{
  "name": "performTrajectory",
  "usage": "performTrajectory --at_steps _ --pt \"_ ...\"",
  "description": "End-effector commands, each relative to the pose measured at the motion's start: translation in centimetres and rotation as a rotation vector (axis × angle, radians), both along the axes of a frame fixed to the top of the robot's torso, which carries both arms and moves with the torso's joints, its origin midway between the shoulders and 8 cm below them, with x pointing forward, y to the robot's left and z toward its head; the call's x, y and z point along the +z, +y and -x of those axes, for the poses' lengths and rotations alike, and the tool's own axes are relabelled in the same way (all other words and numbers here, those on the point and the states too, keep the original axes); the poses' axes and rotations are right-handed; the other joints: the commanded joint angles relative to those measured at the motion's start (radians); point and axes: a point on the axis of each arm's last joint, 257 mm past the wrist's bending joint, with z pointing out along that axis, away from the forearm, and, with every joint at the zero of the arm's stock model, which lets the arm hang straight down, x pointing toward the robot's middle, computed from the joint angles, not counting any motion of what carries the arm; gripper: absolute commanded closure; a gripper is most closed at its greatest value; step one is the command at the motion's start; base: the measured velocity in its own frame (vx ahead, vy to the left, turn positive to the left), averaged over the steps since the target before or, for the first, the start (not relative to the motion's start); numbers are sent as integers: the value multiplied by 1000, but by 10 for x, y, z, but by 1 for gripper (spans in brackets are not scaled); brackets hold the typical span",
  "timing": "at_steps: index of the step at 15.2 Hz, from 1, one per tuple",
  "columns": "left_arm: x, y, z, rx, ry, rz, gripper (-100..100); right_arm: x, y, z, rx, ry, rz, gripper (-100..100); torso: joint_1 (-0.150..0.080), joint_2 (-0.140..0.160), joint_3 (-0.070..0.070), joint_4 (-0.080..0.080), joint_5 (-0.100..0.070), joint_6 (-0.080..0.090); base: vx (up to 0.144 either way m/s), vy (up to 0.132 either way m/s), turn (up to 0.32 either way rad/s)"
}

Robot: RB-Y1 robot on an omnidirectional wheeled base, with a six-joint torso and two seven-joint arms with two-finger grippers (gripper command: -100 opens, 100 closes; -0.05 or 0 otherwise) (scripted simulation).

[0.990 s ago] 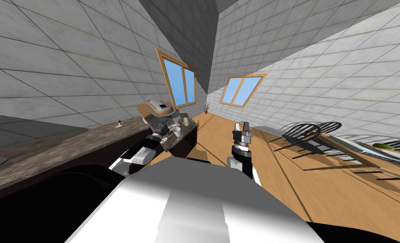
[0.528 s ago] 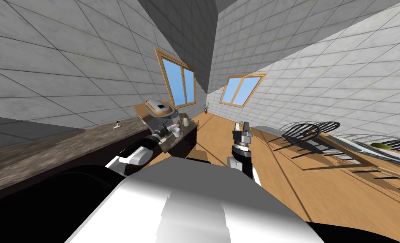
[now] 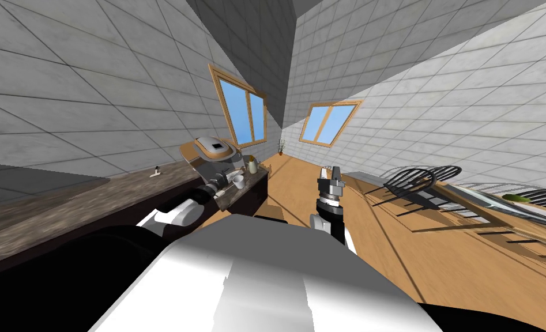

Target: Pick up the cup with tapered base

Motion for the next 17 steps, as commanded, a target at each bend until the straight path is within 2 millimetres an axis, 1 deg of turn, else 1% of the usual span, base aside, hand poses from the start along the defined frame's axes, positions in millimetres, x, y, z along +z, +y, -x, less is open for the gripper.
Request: performTrajectory --at_steps 1,3,4,6,7,9,10,11,14,15,17 --pt "-10 5 7 7 55 16 -100 0 0 0 0 0 0 0 0 0 0 0 0 0 40 -16 -35" --pt "-15 5 8 9 76 17 -100 0 0 0 0 0 0 0 0 0 0 0 0 0 24 -13 -3" --pt "-19 11 13 15 113 38 -100 0 0 0 0 0 0 0 0 0 0 0 0 0 32 -24 -28" --pt "-29 12 17 19 155 38 -100 0 0 0 0 0 0 0 -1 0 0 0 0 0 40 -17 -18" --pt "-31 16 22 24 184 59 -100 0 0 0 0 0 0 0 0 0 0 0 0 0 56 -10 -30" --pt "-41 17 27 29 228 59 -100 0 0 0 0 0 0 0 0 -2 -1 0 0 0 51 -10 -20" --pt "-43 17 27 30 234 59 -100 0 0 0 0 0 0 0 0 -1 -1 0 0 0 20 -8 1" --pt "-45 22 33 36 270 79 -100 0 0 0 0 0 0 0 0 0 0 0 0 0 32 -11 -30" --pt "-55 22 39 41 312 80 -100 0 0 0 0 0 0 0 0 -1 -1 0 0 0 37 -12 -16" --pt "-57 26 45 48 349 99 -100 0 0 0 0 0 0 0 0 0 0 0 0 0 37 -18 -30" --pt "-66 27 51 53 388 99 -100 0 0 0 0 0 0 0 -1 -1 -1 0 0 0 47 -16 -23"
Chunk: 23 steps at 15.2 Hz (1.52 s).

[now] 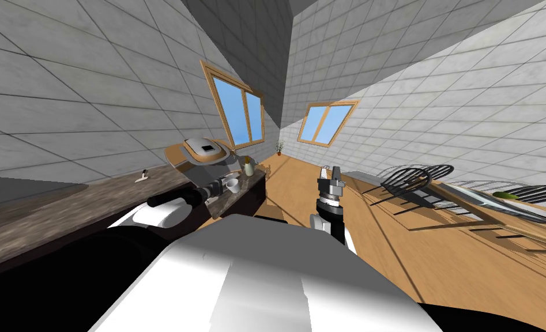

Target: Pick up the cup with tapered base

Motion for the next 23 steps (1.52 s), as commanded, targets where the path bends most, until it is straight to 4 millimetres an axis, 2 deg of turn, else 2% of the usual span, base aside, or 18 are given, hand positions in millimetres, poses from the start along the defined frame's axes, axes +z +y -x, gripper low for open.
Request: performTrajectory --at_steps 1,14,23 --pt "-5 1 5 4 29 3 -100 0 0 0 0 0 0 0 0 0 0 0 0 0 28 -8 1" --pt "-37 13 61 52 317 68 -100 0 0 0 0 0 0 0 0 -2 -1 0 0 0 54 -13 -26" --pt "-48 18 103 87 506 101 -100 0 0 0 0 0 0 0 0 -1 -1 0 0 0 61 -13 -28"
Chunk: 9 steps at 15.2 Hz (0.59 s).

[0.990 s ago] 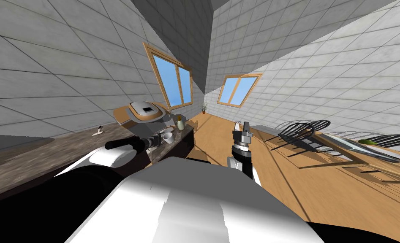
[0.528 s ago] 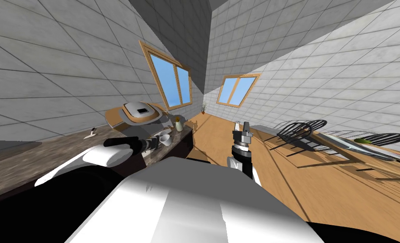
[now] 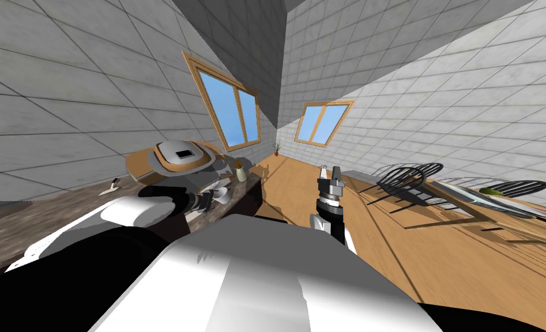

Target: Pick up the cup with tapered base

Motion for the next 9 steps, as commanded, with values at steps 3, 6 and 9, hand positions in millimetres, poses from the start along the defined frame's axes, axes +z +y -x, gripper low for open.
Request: performTrajectory --at_steps 3,6,9 --pt "-4 1 19 12 80 9 -100 0 0 0 0 0 0 0 0 0 0 0 0 0 56 -9 -26" --pt "-5 2 32 21 132 16 -100 0 0 0 0 0 0 0 0 -1 0 0 0 0 58 -11 -25" --pt "-3 3 50 35 206 27 -100 0 0 0 0 0 0 0 0 -1 0 0 0 0 66 -11 -31"
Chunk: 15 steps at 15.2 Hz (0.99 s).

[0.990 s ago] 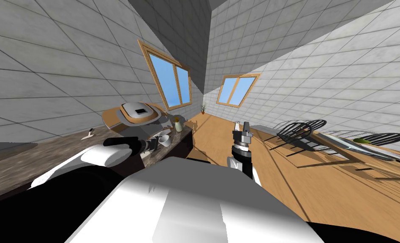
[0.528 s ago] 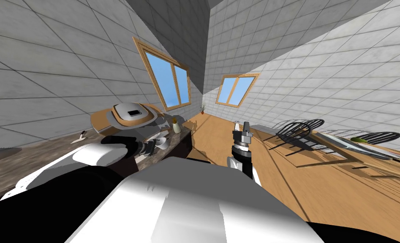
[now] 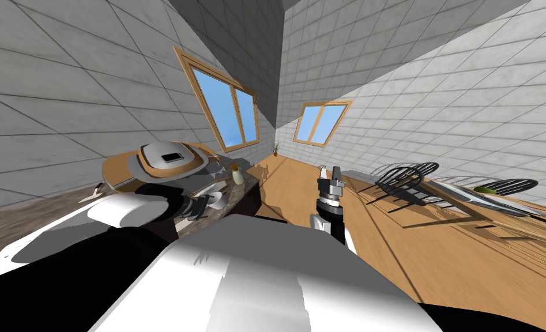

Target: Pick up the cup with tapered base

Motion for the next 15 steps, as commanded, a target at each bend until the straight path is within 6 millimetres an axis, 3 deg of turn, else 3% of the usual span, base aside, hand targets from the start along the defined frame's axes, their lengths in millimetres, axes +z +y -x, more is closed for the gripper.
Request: performTrajectory --at_steps 1,11,15 --pt "-2 1 11 7 50 3 -100 0 0 0 0 0 0 0 0 0 0 0 0 0 70 -13 -28" --pt "4 3 51 32 209 14 -100 0 0 0 0 0 0 0 0 1 0 0 0 0 57 -6 -25" --pt "-11 11 45 45 190 16 -100 0 0 0 0 0 0 0 0 5 3 1 0 0 -8 -17 -58"
